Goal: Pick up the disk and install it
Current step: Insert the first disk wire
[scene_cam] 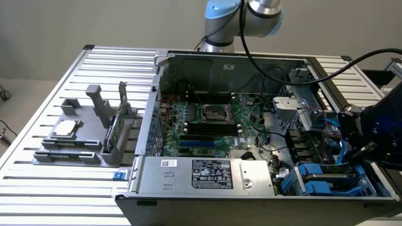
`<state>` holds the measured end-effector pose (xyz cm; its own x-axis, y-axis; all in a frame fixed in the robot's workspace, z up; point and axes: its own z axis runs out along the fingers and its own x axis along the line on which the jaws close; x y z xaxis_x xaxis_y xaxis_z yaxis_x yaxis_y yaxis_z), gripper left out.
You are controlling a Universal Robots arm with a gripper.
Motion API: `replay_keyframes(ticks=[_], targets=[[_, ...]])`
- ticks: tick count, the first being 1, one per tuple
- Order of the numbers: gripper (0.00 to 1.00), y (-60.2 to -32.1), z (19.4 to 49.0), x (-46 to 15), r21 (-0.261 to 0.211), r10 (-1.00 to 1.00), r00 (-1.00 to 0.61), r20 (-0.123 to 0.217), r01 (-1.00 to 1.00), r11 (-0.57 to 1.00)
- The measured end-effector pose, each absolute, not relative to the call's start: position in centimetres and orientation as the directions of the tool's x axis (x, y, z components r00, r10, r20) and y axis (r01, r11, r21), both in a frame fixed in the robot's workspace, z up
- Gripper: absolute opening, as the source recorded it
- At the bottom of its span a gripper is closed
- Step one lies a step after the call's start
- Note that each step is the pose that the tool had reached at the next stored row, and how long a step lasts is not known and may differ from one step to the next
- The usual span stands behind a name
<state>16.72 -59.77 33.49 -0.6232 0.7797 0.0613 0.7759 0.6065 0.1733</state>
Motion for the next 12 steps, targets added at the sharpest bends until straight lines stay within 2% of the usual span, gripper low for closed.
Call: replay_keyframes(ticks=[7,12], targets=[[0.17,-59.8,33.8,16.3,0.161,0.78,-0.619,0.091,0.782,0.602],[0.17,-59.8,34.3,15.5,0.171,0.779,-0.615,0.123,0.786,0.594]])
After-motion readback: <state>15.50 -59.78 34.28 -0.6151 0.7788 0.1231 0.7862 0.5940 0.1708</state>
